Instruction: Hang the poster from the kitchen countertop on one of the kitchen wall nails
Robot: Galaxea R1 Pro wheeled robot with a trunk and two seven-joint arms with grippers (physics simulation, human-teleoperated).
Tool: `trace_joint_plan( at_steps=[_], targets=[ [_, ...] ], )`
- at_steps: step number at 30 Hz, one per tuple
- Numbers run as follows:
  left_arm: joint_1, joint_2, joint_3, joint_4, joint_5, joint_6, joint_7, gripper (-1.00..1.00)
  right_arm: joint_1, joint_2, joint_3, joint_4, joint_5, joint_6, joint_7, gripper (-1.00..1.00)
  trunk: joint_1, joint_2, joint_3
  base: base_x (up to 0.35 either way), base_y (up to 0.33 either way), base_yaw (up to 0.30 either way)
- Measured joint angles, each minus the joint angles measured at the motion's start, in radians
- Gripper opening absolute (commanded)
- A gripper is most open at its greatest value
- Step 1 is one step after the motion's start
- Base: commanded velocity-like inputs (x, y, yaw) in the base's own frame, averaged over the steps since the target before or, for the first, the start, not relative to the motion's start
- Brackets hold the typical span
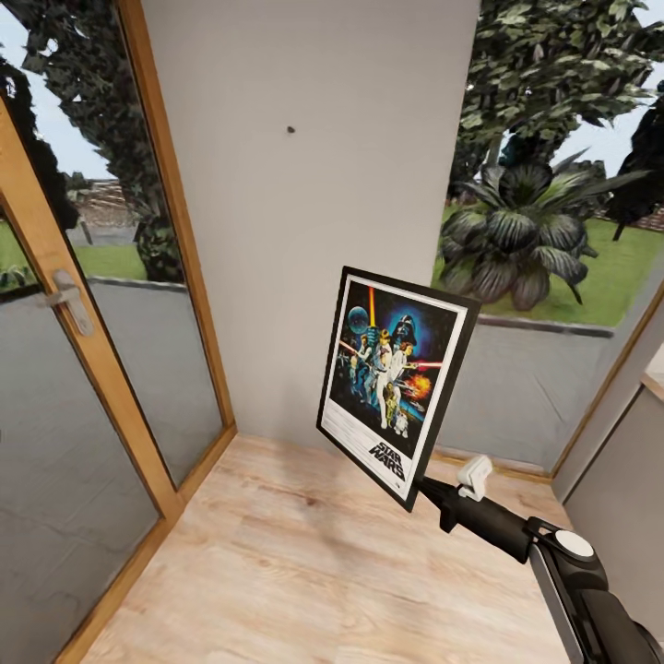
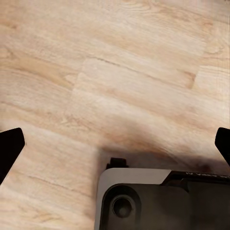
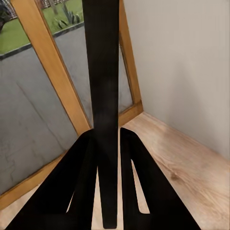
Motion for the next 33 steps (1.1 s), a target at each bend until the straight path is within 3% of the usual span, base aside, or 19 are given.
trace_joint_plan(
  at_steps=[19,33],
  targets=[
    [0.0,0.0,0.0,0.0,0.0,0.0,0.0,1.0,0.0,0.0,0.001,0.0,0.0,0.0,0.0,-1.0,0.0,0.0,0.0,0.232,0.285,-0.008],
    [0.0,0.0,0.0,0.0,0.0,0.0,0.0,1.0,0.0,0.0,0.001,0.0,0.0,0.0,0.0,-1.0,0.0,0.0,0.0,0.194,0.297,-0.236]
  ],
)
